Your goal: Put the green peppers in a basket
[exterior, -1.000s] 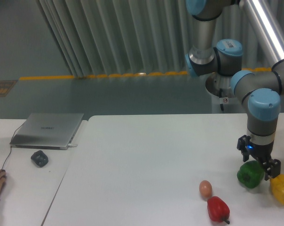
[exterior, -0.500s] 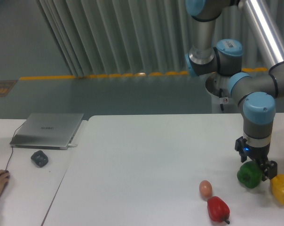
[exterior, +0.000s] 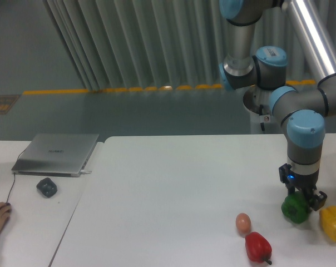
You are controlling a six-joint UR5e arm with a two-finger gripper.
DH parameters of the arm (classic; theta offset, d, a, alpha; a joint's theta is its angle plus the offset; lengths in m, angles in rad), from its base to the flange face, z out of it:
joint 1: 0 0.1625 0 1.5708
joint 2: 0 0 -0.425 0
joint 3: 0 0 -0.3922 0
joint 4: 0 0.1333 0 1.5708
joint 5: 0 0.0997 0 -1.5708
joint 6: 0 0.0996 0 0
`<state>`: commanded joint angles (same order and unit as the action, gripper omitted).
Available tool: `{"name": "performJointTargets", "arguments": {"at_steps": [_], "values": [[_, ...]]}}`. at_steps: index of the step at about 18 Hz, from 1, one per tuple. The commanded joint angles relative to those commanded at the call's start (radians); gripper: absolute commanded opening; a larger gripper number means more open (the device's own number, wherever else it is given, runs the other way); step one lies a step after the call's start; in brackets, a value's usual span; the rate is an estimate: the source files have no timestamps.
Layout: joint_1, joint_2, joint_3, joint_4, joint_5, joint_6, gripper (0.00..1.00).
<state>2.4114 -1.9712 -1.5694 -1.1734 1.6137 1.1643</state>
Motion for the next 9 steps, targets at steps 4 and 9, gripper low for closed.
{"name": "performJointTargets", "arguments": {"at_steps": [4, 9], "values": [[0.005, 0.009, 0.057, -0.063, 0.023, 0.008, 0.40], [0.038, 0.034, 0.080, -0.086, 0.022, 0.096, 0.40]]}}
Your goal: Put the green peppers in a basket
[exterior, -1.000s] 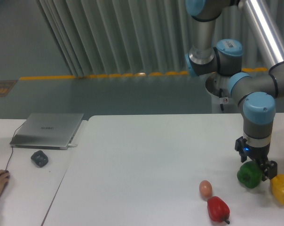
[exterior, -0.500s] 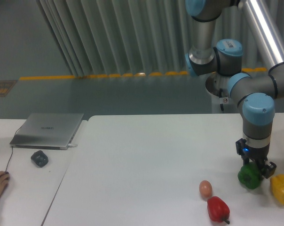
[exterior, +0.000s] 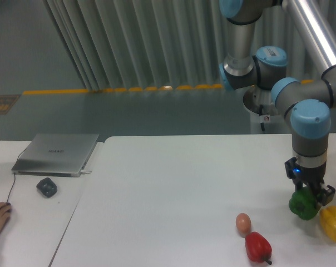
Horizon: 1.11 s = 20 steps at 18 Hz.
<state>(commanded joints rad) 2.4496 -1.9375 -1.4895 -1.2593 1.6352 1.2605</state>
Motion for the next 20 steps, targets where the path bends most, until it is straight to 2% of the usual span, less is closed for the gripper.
{"name": "performJointTargets", "arguments": {"at_steps": [5, 11, 15, 20], "values": [[0.066, 0.035, 0.028, -0.074, -0.006, 0.174, 0.40], [0.146, 0.055, 0.031, -0.091, -0.015, 0.397, 0.40], [0.230, 0.066, 0.022, -0.089, -0.070, 0.571, 0.40], [0.308, 0.071, 0.023, -0.091, -0.086, 0.758, 0.40]]}}
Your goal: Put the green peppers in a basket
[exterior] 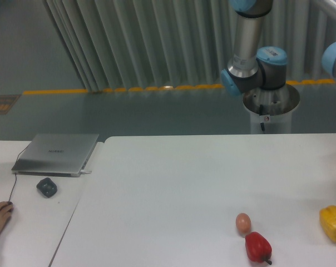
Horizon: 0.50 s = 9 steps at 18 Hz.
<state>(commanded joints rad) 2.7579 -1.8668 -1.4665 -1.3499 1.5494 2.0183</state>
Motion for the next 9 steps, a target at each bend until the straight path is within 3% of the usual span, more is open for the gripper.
{"name": "performJointTargets", "arguments": {"at_steps": [9], "values": [[0.106, -0.015, -0.003, 0.008, -0.012, 0.292, 0.43]]}}
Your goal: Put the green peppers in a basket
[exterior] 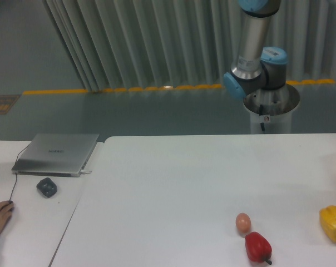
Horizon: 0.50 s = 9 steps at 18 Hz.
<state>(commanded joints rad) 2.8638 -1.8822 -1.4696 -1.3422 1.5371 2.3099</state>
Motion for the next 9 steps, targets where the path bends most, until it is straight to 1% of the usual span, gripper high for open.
{"name": "performJointTargets", "arguments": {"at_steps": [1, 3, 5, 7, 9], "values": [[0.003, -0.005, 0.000, 0.000, 0.002, 0.023, 0.48], [0.020, -0.008, 0.000, -0.002, -0.002, 0.043, 0.62], [0.022, -0.012, 0.003, 0.000, 0.000, 0.042, 1.00], [0.026, -0.015, 0.005, 0.015, -0.002, 0.042, 1.00], [0.031, -0.015, 0.003, 0.017, -0.014, 0.042, 1.00]]}}
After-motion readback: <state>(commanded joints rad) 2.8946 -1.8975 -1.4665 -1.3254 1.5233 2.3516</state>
